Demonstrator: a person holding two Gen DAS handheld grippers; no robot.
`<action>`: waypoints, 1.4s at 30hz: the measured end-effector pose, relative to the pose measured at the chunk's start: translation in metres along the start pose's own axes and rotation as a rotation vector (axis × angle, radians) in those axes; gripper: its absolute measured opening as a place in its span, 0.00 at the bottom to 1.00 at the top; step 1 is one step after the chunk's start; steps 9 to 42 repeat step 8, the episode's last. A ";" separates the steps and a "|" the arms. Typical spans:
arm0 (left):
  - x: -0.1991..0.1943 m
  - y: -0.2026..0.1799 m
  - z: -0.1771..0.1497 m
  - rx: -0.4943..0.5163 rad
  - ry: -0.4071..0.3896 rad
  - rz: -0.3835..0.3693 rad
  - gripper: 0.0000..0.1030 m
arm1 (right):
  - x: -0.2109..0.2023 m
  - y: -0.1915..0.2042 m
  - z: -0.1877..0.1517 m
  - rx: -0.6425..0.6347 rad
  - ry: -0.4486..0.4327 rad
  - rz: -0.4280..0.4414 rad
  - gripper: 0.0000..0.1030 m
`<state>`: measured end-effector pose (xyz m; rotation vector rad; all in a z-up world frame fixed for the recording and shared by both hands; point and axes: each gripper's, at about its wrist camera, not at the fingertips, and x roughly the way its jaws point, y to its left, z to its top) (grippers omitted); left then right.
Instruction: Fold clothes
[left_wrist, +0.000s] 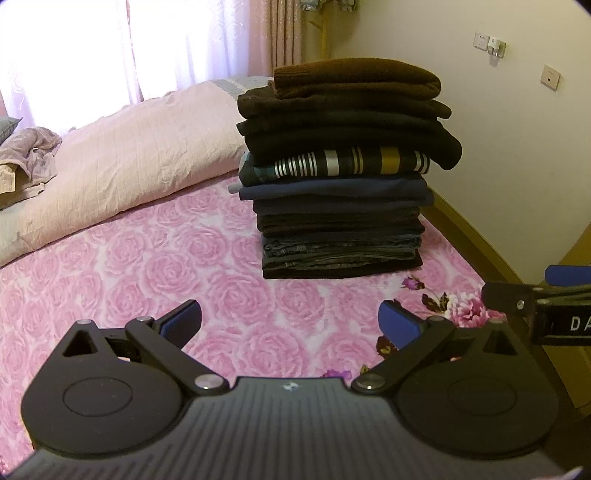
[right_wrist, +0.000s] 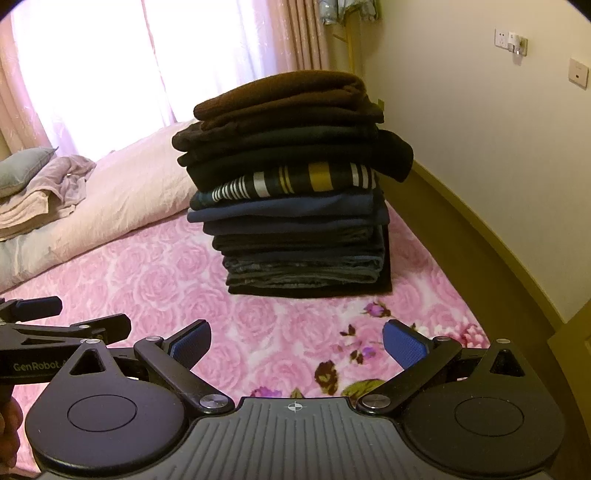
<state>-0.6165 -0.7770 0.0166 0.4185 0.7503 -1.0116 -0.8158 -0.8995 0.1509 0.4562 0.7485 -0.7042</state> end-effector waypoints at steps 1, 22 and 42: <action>0.000 0.000 0.000 0.000 0.000 0.001 0.98 | 0.000 0.000 0.000 0.000 -0.001 -0.001 0.99; 0.002 0.002 0.000 -0.001 0.002 -0.008 0.98 | 0.002 0.002 0.001 0.000 0.000 -0.003 0.99; 0.002 0.002 0.000 -0.001 0.002 -0.008 0.98 | 0.002 0.002 0.001 0.000 0.000 -0.003 0.99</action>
